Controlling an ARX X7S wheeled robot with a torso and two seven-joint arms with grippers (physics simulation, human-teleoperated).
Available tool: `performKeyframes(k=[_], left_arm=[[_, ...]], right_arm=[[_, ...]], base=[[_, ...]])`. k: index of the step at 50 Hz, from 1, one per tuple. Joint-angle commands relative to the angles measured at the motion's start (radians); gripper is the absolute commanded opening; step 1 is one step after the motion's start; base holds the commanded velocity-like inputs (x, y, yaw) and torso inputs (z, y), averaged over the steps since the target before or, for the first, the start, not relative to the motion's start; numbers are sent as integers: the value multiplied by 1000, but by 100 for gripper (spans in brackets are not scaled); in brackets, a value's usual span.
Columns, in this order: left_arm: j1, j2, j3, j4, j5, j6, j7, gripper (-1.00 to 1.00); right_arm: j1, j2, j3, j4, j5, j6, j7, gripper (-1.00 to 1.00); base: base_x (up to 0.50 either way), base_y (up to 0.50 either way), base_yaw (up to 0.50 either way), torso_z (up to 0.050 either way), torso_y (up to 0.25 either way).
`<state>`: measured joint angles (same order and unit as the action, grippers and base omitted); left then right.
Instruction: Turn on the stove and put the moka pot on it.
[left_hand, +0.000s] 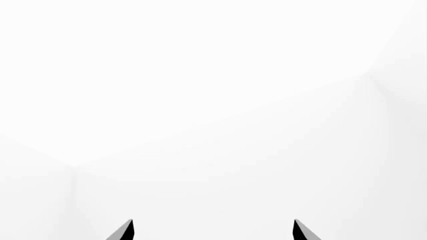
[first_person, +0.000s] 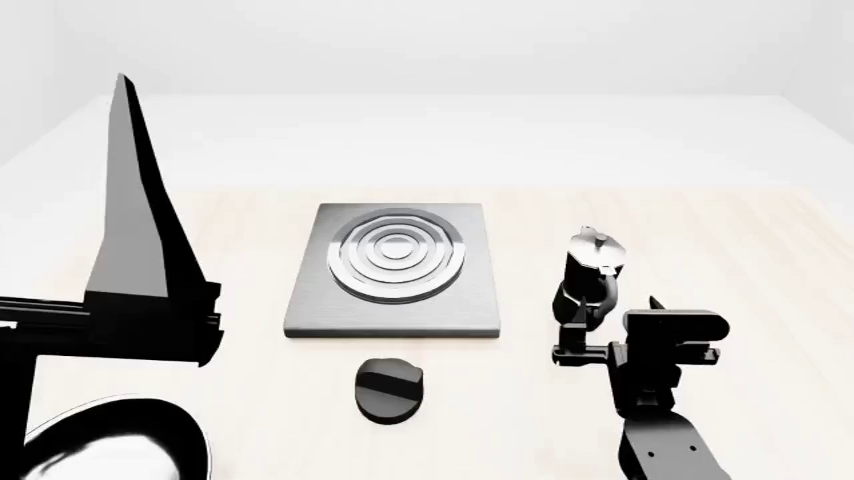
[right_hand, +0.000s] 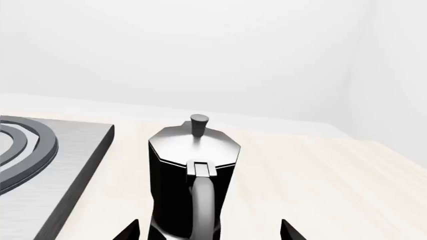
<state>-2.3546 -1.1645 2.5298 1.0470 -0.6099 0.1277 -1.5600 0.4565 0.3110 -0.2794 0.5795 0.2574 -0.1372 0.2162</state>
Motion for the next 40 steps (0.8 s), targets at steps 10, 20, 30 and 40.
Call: performKeyframes(k=[10,20,30,40], left_arm=[[1,9,2,0,-5,7,-7,100],[1,5,9,0,1,11,-7,100],[1,7,6,0,-2,11,-7,100],[2,5,11,0,-1,15,-7,100]], right_arm=[[68,-48,-14,193,-17,-97,-25,100],[102,-62,-18,289,-28,-149,-32,100],[153,-76,-22,368,-32,-157,-41,100],[200,-95,-21,522,-41,-244,-52,100]], base=[[0,0,0,0,0],[0,0,0,0,0],[0,0,0,0,0],[0,0,0,0,0]])
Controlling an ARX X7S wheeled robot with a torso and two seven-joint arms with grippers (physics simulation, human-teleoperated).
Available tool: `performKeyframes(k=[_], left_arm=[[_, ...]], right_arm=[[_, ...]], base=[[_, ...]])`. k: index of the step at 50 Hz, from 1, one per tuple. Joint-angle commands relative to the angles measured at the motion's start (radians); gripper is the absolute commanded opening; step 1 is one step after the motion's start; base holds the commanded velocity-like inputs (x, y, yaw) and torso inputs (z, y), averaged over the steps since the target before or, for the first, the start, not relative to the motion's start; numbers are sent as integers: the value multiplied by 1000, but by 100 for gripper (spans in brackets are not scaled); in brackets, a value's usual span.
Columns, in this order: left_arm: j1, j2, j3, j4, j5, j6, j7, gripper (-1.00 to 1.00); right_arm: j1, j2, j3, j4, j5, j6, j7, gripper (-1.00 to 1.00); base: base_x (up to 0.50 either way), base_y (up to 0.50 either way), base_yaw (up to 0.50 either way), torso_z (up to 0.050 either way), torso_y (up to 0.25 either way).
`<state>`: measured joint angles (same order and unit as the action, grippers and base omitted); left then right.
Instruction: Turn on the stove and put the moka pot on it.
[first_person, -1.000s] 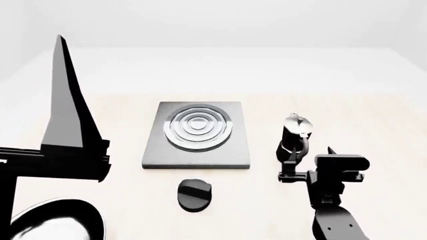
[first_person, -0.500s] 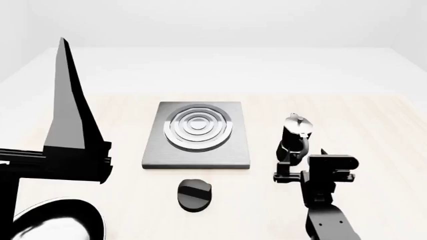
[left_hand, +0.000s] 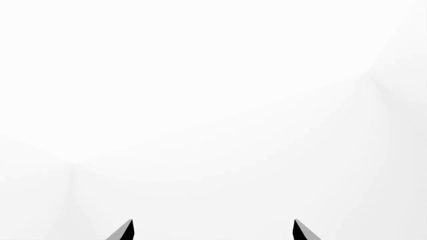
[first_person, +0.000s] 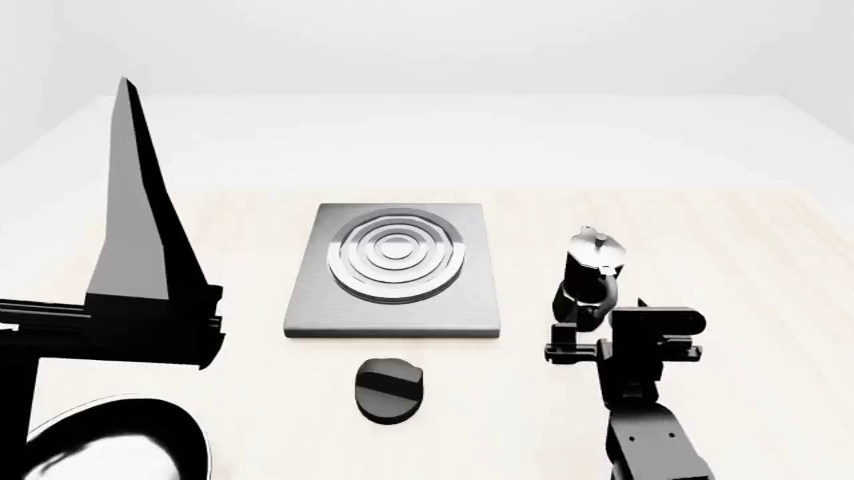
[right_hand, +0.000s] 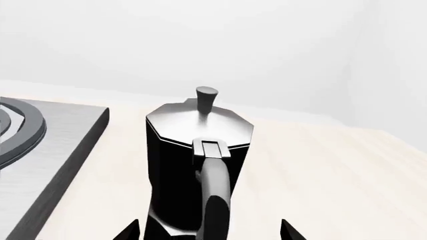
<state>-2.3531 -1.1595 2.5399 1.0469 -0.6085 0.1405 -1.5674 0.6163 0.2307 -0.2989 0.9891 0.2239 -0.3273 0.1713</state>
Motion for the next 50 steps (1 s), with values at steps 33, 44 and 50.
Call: performKeyframes(k=[33,44,50], left_arm=[[5,-8,11,0,14,16,-1,100],[10,-8,4,0,10,14,0,100],[22,-13,2,0,17,14,-1,100]], right_arm=[[-1,64,-43,-458,-39,225,94,-100],[81,49,-54,-470,-47,265,93,-100],[210,20,-47,-359,-29,264,55,-100]], base=[[0,0,0,0,0],[0,0,0,0,1],[0,0,0,0,0]])
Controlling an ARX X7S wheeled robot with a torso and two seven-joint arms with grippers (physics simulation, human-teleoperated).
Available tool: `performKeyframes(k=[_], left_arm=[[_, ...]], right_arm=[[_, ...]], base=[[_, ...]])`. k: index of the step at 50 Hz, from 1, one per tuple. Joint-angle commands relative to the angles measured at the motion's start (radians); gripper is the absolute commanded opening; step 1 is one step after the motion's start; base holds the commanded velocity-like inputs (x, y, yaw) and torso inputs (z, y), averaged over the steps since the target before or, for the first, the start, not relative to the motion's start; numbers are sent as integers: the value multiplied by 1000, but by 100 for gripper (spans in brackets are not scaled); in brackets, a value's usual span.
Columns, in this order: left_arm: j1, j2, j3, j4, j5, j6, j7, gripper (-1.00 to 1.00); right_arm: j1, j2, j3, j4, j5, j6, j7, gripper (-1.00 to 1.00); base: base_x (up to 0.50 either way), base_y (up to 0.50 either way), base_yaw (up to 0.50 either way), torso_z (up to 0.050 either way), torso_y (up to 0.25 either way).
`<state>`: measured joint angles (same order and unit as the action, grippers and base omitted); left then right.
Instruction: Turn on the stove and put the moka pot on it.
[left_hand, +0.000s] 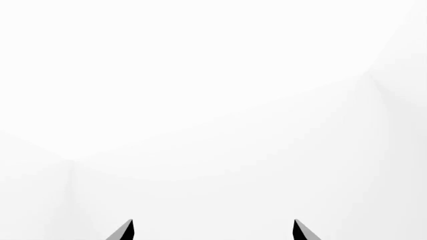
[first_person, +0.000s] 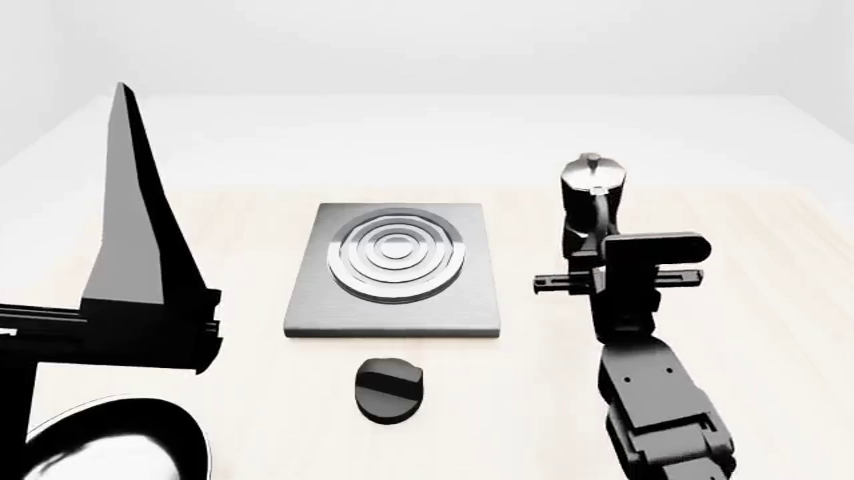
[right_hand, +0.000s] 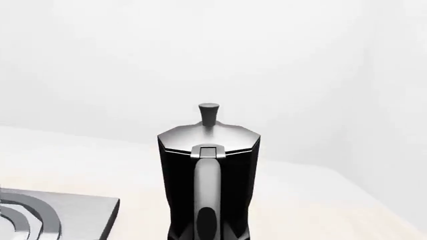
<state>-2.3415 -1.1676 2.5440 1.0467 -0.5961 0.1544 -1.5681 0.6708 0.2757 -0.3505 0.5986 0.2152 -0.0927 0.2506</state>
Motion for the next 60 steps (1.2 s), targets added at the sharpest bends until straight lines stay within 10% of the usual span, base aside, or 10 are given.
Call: performKeyframes(k=[1,12,40,60], left_arm=[[4,-4,1,0,3,1,0,100],[25,1,-23,0,0,-6,1,100],[52,-5,-48,-1,2,-11,7,100],[47,-13,-25,-1,15,-2,4,100]], right_arm=[[174,-29,4,52,-20,21,-31,-100],[551,-180,3,707,-48,-244,-99,-100],[605,-269,185,710,-164,-156,-151,-100],[638,-275,-684,678,774,-307,-325,-100]], base=[[0,0,0,0,0],[0,0,0,0,2],[0,0,0,0,1],[0,0,0,0,1]])
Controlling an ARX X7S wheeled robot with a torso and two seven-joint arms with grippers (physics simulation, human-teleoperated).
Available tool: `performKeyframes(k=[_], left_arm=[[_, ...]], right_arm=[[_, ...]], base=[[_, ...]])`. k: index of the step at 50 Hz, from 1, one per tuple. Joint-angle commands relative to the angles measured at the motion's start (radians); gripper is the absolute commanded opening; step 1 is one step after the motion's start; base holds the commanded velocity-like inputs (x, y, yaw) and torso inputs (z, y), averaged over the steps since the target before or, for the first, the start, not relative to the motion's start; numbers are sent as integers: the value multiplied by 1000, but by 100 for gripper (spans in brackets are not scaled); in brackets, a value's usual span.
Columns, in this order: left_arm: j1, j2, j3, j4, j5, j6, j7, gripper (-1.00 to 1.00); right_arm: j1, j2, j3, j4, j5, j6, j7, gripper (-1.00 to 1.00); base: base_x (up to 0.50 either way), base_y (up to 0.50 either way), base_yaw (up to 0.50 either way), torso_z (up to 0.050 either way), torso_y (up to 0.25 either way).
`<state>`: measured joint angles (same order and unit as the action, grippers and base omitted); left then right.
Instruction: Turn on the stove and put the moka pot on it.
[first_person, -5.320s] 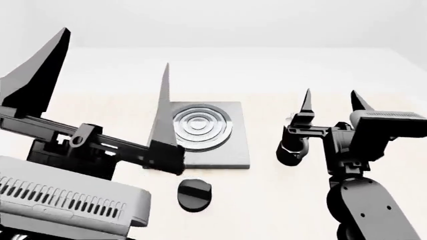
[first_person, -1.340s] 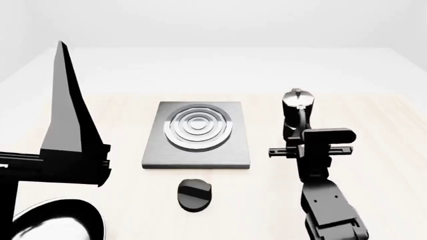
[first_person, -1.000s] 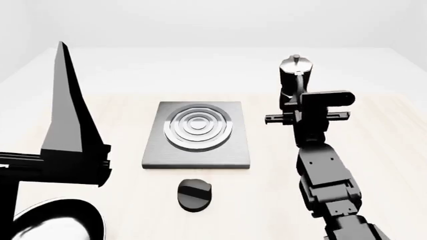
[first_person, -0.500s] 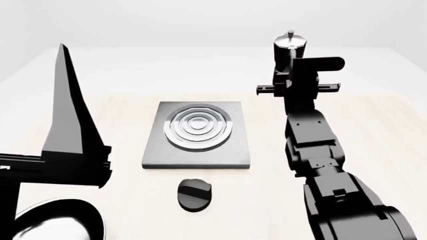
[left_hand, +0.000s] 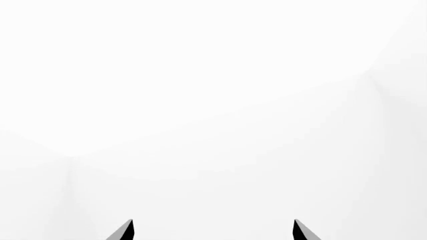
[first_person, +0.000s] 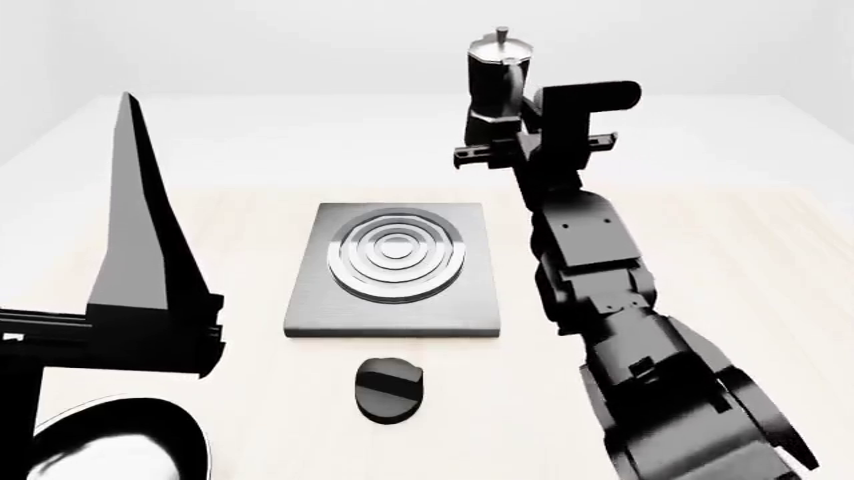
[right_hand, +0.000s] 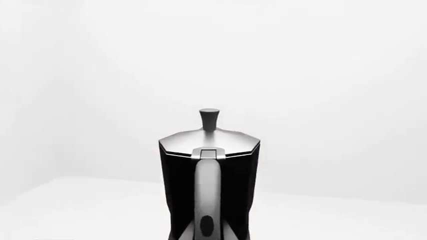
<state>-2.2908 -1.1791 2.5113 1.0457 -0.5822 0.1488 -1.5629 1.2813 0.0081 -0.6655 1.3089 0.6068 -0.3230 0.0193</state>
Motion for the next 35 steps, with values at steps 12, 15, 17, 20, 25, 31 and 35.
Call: performKeyframes(k=[12,15,17,20,25,31,35], left_arm=[[1,-6,5,0,0,6,0,100],[0,-4,8,0,-6,7,-1,100],[6,-4,2,0,-8,0,-2,100],[13,-12,-4,-1,-5,7,1,100],[2,-17,8,0,-2,12,2,100],[-23,-19,32,0,-1,20,2,100],[-39,-20,47,0,0,23,1,100]], right_arm=[[-7,-8,-627,-67,638,-159,-122,-100],[6,-8,-671,-74,685,-156,-118,-100],[1,-8,-699,-81,707,-168,-113,-100],[1,-8,-734,-90,745,-178,-113,-100],[1,-8,-785,-113,797,-192,-100,-100],[-23,-8,-840,-138,831,-223,-77,-100],[-21,-8,-859,-151,850,-227,-72,-100]], base=[[0,0,0,1,2],[0,0,0,0,0],[0,0,0,0,0],[0,0,0,0,3],[0,0,-1,0,0],[0,0,0,0,2],[0,0,0,0,2]])
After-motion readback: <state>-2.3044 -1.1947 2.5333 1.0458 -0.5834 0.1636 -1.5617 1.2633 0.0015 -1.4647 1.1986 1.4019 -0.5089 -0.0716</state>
